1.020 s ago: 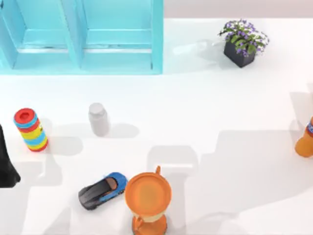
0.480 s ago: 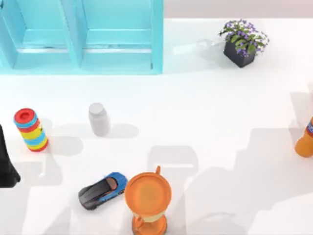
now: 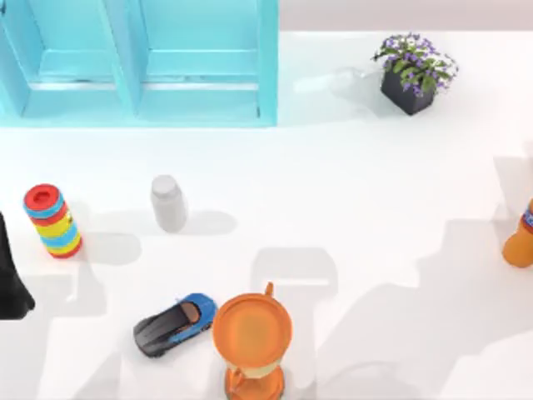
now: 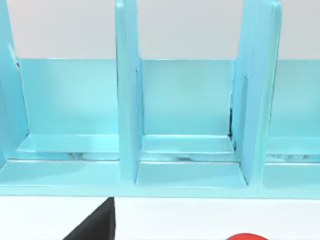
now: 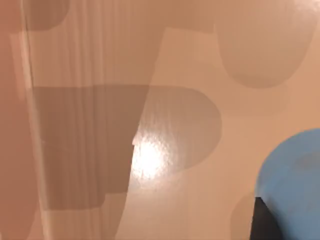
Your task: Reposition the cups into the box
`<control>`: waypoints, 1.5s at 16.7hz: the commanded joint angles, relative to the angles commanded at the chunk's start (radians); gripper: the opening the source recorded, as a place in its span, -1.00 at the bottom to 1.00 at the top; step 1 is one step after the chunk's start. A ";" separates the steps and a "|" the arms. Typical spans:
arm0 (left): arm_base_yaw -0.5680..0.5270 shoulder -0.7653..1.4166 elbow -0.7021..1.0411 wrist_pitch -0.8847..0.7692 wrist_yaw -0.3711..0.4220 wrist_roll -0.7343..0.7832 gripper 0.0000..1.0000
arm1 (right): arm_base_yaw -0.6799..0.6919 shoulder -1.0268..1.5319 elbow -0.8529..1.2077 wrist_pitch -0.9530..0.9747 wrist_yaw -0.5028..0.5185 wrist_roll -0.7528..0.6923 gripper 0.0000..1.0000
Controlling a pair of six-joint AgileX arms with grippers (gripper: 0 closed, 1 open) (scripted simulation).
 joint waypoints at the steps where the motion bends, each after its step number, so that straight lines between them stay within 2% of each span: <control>1: 0.000 0.000 0.000 0.000 0.000 0.000 1.00 | 0.000 0.000 0.000 0.000 0.000 0.000 -0.55; 11: 0.000 0.000 0.000 0.000 0.000 0.000 1.00 | 0.000 0.000 0.000 0.000 0.000 0.000 0.96; 21: 0.000 0.000 0.000 0.000 0.000 0.000 1.00 | 0.002 0.000 0.003 -0.003 0.000 0.000 1.00; 25: 0.000 0.000 0.000 0.000 0.000 0.000 1.00 | -0.002 0.000 0.120 -0.113 0.002 -0.002 1.00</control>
